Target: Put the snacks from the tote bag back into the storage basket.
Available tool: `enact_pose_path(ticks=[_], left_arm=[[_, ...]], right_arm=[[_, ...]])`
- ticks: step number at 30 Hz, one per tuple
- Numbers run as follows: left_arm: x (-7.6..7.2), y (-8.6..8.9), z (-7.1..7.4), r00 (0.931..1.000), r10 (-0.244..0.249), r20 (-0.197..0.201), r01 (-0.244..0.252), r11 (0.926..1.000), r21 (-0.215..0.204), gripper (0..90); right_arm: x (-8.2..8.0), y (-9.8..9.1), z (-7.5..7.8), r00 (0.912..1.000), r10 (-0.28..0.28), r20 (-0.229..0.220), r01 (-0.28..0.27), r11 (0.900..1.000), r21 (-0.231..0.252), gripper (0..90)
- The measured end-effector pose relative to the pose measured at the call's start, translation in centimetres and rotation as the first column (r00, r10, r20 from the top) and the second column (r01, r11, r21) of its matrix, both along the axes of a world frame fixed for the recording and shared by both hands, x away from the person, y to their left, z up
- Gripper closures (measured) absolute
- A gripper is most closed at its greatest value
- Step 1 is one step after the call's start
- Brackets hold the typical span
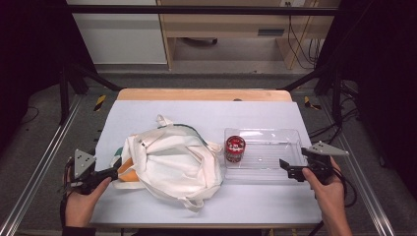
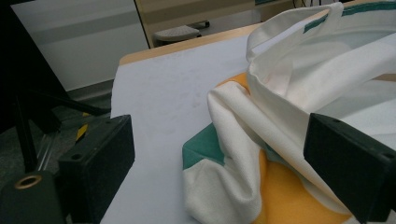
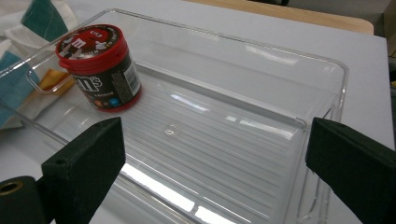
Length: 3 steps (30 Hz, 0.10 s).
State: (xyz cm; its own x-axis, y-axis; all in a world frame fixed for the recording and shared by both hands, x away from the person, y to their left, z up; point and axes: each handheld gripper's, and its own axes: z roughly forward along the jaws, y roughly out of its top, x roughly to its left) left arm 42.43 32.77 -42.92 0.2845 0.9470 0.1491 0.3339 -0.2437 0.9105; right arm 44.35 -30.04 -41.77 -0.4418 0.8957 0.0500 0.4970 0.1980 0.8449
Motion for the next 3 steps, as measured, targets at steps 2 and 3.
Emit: enact_pose_path(ticks=[2, 3], left_arm=[[-0.02, -0.03, 0.05, 1.0000, -0.001, 0.002, 0.001, 1.0000, 0.000, 8.7], [-0.03, -0.03, 0.06, 1.0000, -0.001, 0.004, 0.001, 1.0000, -0.001, 8.8]], right_arm=[[-0.01, 0.28, -0.02, 1.0000, -0.003, 0.002, 0.003, 0.9998, -0.019, 5.3], [0.02, 0.33, -0.01, 1.0000, -0.007, 0.005, 0.008, 0.9996, -0.027, 5.4]])
